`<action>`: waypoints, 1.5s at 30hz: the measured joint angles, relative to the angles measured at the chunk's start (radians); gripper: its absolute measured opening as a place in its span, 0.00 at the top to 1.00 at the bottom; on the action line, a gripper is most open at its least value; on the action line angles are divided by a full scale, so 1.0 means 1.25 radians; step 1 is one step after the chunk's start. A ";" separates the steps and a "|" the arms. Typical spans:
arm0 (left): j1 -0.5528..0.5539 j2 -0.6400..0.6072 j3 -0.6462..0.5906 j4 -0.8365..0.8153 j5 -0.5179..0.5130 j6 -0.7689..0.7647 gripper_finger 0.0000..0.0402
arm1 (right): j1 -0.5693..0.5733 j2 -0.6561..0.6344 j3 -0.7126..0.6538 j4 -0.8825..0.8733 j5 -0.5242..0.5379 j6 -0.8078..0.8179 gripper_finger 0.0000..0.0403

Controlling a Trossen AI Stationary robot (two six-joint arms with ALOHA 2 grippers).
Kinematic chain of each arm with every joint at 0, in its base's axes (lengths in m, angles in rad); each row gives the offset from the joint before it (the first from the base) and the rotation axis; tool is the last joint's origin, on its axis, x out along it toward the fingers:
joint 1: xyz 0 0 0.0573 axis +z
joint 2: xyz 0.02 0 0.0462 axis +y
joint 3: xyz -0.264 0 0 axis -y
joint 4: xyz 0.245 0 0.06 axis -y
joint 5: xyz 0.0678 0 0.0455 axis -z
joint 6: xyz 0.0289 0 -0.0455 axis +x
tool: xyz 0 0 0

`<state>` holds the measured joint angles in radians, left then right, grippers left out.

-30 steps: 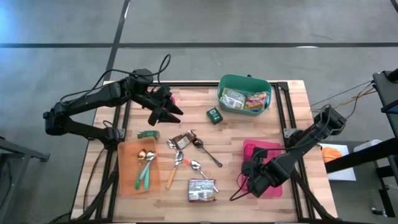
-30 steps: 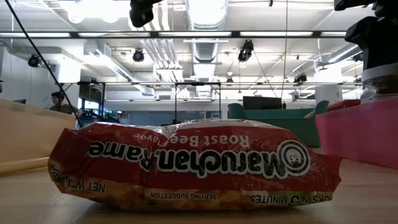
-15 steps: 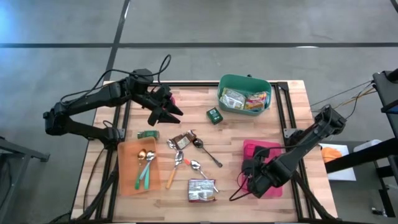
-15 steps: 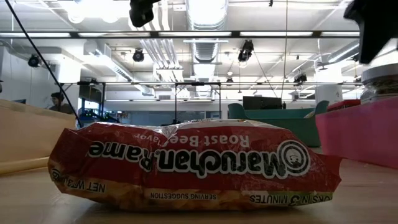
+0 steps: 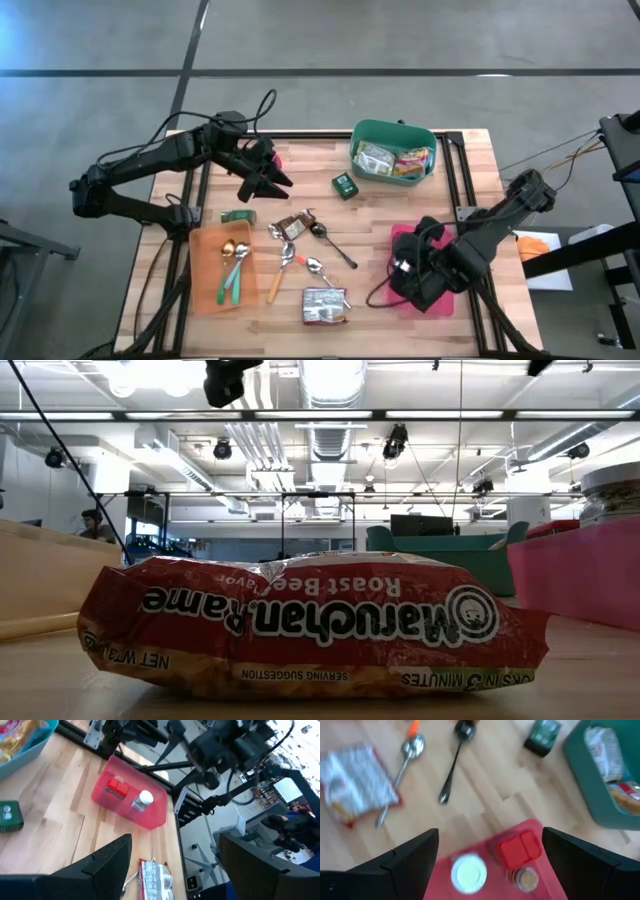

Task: Pick & Place Food Item
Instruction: Put the black spoon into the orange bin

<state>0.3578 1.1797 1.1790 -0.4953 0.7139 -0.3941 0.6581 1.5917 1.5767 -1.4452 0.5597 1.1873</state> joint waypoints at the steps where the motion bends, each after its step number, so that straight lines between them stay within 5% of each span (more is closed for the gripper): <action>1: 0.001 0.000 0.000 -0.010 0.000 0.000 0.26 | -0.013 0.000 0.008 0.001 0.008 0.005 0.13; 13: 0.001 -0.025 0.000 -0.195 -0.015 0.000 0.26 | -0.240 0.000 0.050 0.165 0.006 -0.176 0.13; 21: -0.003 -0.123 -0.008 -0.309 -0.141 0.000 0.26 | -0.340 0.066 0.039 0.248 -0.065 -0.312 0.13; 31: -0.012 -0.227 -0.108 -0.265 -0.228 -0.076 0.26 | -0.410 0.222 0.037 0.357 -0.231 -0.384 0.13; 45: -0.013 -0.241 -0.154 -0.236 -0.243 -0.017 0.26 | -0.433 0.381 0.037 0.475 -0.305 -0.441 0.13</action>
<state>0.3420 0.8787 0.9871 -0.7902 0.4104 -0.4150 0.1172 2.0682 1.6230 -0.8513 0.1787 0.6358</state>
